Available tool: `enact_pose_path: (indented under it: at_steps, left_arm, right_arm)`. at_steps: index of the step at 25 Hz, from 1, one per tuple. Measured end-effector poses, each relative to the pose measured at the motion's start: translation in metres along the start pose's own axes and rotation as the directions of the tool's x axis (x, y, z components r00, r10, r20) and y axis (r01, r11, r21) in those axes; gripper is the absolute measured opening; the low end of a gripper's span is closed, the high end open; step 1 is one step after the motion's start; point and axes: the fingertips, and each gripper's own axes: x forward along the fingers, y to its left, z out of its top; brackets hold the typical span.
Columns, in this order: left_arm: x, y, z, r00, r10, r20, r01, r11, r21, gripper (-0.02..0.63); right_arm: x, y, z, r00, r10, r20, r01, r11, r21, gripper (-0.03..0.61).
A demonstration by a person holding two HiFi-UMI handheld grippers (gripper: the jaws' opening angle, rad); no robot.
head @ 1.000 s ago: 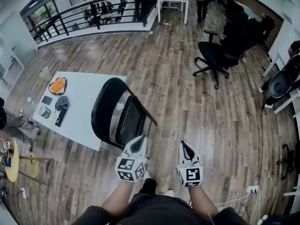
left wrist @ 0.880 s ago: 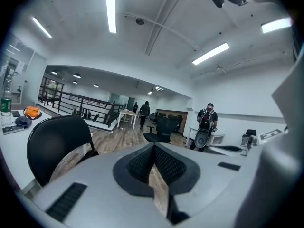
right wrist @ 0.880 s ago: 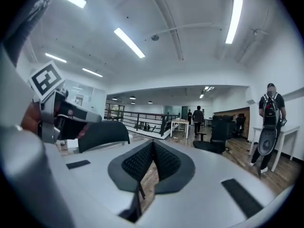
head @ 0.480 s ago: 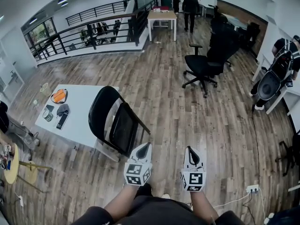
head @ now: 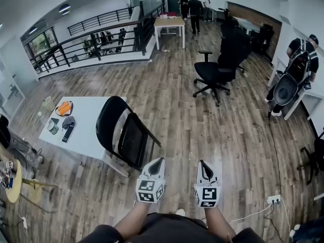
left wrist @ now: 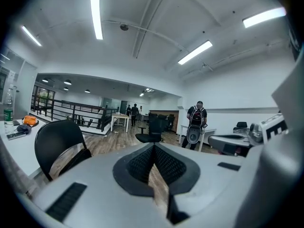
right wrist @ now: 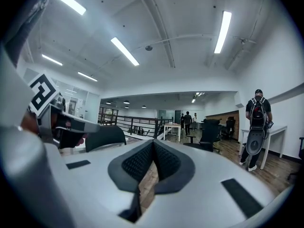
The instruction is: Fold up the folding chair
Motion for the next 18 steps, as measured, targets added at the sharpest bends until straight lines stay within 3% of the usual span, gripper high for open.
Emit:
enact_pose_path:
  at_steps: [12,18]
  left_arm:
    - [-0.049,0.038,-0.003,1.000,-0.021,-0.017,0.021,1.000,-0.018,0.005]
    - [-0.061,0.053,0.006,0.999,-0.030,0.014,0.030,1.000,-0.008,0.005]
  right_arm:
    - [-0.018,0.056,0.008,0.999,-0.032,-0.013,0.032,0.999,-0.015,0.014]
    - [-0.023,0.070,0.013,0.998,-0.061,0.001,0.061,0.998,-0.018,0.014]
